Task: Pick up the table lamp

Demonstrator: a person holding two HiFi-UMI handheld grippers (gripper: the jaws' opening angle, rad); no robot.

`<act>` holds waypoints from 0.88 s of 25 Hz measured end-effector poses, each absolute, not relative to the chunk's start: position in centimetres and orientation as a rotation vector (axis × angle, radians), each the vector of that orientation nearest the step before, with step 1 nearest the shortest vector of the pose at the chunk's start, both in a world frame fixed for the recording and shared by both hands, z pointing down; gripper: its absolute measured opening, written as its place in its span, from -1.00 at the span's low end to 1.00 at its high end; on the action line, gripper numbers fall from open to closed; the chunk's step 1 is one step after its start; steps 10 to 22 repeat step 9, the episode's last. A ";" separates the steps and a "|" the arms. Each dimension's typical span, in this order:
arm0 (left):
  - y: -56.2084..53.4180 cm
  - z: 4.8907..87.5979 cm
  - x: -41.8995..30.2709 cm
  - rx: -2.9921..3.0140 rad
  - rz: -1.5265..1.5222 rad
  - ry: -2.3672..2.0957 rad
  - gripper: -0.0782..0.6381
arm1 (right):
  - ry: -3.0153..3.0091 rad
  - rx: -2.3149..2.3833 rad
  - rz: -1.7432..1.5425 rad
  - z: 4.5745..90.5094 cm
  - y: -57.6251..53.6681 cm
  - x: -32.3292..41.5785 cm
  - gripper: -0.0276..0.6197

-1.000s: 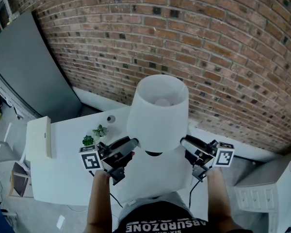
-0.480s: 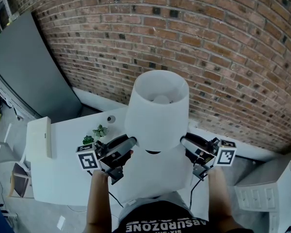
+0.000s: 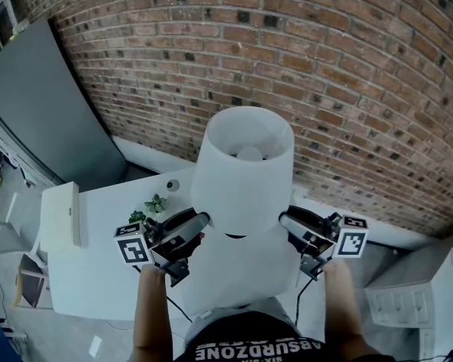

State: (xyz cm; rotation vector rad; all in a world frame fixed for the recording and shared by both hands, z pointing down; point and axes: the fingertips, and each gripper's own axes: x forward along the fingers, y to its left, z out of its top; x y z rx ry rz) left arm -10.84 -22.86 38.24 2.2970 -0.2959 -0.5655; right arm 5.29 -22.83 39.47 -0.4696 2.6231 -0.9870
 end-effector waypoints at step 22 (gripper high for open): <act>-23.1 38.5 -11.2 2.294 -0.564 -0.301 -0.40 | 2.637 -0.474 -1.000 40.0 -22.9 4.9 -0.48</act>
